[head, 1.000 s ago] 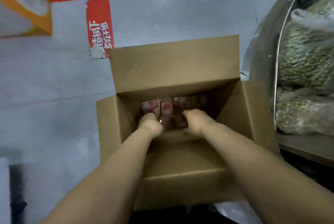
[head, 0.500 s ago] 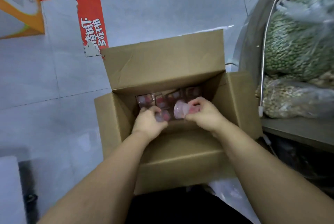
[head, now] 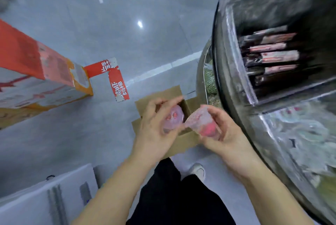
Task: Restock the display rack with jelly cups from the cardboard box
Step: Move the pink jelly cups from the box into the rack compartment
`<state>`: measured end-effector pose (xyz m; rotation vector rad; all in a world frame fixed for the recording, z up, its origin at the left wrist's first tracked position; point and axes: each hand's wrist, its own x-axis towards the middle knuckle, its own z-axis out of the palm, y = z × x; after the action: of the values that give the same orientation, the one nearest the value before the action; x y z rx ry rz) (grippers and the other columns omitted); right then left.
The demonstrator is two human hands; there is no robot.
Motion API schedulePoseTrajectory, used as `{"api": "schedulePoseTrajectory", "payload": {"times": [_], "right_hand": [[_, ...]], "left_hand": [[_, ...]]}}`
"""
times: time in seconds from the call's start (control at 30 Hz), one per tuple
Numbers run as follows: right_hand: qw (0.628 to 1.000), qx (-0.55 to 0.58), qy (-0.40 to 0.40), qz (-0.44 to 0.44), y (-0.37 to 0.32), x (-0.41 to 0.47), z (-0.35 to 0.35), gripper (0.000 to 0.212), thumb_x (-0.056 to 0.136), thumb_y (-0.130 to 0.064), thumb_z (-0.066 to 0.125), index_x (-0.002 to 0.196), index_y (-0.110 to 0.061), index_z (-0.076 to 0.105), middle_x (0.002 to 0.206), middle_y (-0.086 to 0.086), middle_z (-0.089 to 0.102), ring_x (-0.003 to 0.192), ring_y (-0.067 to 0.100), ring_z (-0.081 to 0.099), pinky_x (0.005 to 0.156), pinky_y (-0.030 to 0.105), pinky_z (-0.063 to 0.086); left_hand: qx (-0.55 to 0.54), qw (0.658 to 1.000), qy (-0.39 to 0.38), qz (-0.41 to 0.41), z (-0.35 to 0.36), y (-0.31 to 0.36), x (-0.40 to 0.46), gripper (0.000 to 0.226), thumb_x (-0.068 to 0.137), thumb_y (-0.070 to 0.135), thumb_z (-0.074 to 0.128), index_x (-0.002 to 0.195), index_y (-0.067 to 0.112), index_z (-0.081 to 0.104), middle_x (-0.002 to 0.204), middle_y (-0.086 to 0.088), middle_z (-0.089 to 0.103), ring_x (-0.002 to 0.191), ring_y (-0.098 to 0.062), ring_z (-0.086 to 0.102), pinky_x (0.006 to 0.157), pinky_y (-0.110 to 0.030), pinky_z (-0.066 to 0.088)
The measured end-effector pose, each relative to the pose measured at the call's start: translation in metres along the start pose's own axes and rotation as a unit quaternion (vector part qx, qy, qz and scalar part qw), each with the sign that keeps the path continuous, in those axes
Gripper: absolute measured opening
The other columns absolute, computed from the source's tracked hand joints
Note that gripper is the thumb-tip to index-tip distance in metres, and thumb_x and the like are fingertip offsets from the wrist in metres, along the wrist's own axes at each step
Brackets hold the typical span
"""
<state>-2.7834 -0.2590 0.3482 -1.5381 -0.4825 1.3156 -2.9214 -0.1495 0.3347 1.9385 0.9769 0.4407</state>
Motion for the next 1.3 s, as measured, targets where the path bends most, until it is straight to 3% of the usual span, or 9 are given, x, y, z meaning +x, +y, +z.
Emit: {"api": "schedulePoseTrajectory", "payload": {"times": [0.17,0.37,0.47,0.6,0.73,0.9,1.03,1.17,1.3], "right_hand": [[0.988,0.013,0.078,-0.134,-0.079,-0.088,-0.041,0.057,0.067,0.006,0.06,0.115,-0.022,0.052,0.108,-0.007,0.065,0.103,0.006,0.061,0.082,0.013,0.048],[0.953,-0.01,0.216,-0.211,-0.104,-0.189,-0.114,0.056,0.07,0.002,0.063,0.111,-0.035,0.054,0.107,-0.012,0.066,0.101,0.006,0.062,0.083,0.015,0.047],[0.94,-0.005,0.261,-0.221,-0.111,-0.229,-0.148,0.059,0.069,0.002,0.065,0.11,-0.039,0.056,0.101,-0.014,0.067,0.093,0.001,0.063,0.078,0.012,0.048],[0.923,-0.012,0.309,-0.227,-0.122,-0.261,-0.182,0.051,0.066,-0.01,0.075,0.111,-0.026,0.058,0.101,-0.012,0.069,0.094,0.001,0.063,0.078,0.011,0.046],[0.911,-0.02,0.34,-0.232,-0.135,-0.273,-0.204,0.04,0.07,-0.01,0.071,0.107,-0.021,0.059,0.1,-0.009,0.068,0.092,0.003,0.063,0.077,0.011,0.046],[0.867,-0.085,0.435,-0.227,-0.155,-0.264,-0.234,0.047,0.07,-0.01,0.075,0.105,-0.028,0.049,0.091,-0.028,0.061,0.082,-0.013,0.057,0.068,0.0,0.04],[0.83,-0.129,0.498,-0.218,-0.178,-0.231,-0.256,0.062,0.071,-0.023,0.078,0.118,-0.04,0.041,0.109,-0.036,0.047,0.101,-0.028,0.042,0.08,-0.006,0.032],[0.814,-0.144,0.53,-0.191,-0.195,-0.188,-0.271,0.058,0.067,-0.031,0.081,0.116,-0.036,0.05,0.112,-0.021,0.058,0.105,-0.003,0.055,0.087,0.016,0.044],[0.808,-0.161,0.544,-0.157,-0.192,-0.162,-0.28,0.063,0.064,-0.026,0.083,0.119,-0.026,0.052,0.107,-0.018,0.06,0.1,0.001,0.056,0.08,0.007,0.042]], "left_hand": [[-0.05,0.991,-0.063,0.106,-0.005,0.115,0.006,0.086,0.068,0.024,0.082,0.133,0.049,0.032,0.105,0.025,0.054,0.103,0.011,0.049,0.088,-0.003,0.033],[-0.099,0.966,-0.126,0.204,0.039,0.226,-0.006,0.055,0.054,0.044,0.084,0.102,0.039,0.057,0.101,0.012,0.063,0.099,-0.008,0.059,0.083,-0.016,0.045],[-0.16,0.95,-0.148,0.224,0.077,0.271,-0.02,0.053,0.052,0.042,0.083,0.098,0.04,0.057,0.101,0.017,0.063,0.098,-0.003,0.058,0.084,-0.016,0.044],[-0.249,0.926,-0.176,0.224,0.116,0.315,-0.03,0.047,0.055,0.035,0.078,0.093,0.041,0.051,0.092,0.025,0.061,0.085,0.008,0.057,0.074,-0.004,0.041],[-0.272,0.908,-0.227,0.225,0.135,0.339,-0.021,0.054,0.06,0.034,0.072,0.105,0.018,0.044,0.096,0.028,0.061,0.088,0.01,0.058,0.075,-0.003,0.042],[-0.244,0.895,-0.297,0.228,0.143,0.357,0.01,0.059,0.066,0.036,0.059,0.121,0.034,0.037,0.124,0.017,0.046,0.109,0.008,0.051,0.086,-0.005,0.038],[-0.199,0.896,-0.293,0.269,0.141,0.367,0.043,0.053,0.068,0.037,0.068,0.117,0.043,0.049,0.114,0.023,0.059,0.106,0.006,0.055,0.085,-0.005,0.041],[-0.162,0.909,-0.275,0.268,0.14,0.368,0.074,0.052,0.057,0.044,0.075,0.104,0.041,0.052,0.104,0.022,0.063,0.093,0.003,0.061,0.076,-0.006,0.045],[-0.154,0.913,-0.289,0.242,0.142,0.366,0.091,0.053,0.054,0.05,0.075,0.101,0.041,0.052,0.1,0.019,0.064,0.092,-0.003,0.062,0.079,-0.019,0.049]]}}
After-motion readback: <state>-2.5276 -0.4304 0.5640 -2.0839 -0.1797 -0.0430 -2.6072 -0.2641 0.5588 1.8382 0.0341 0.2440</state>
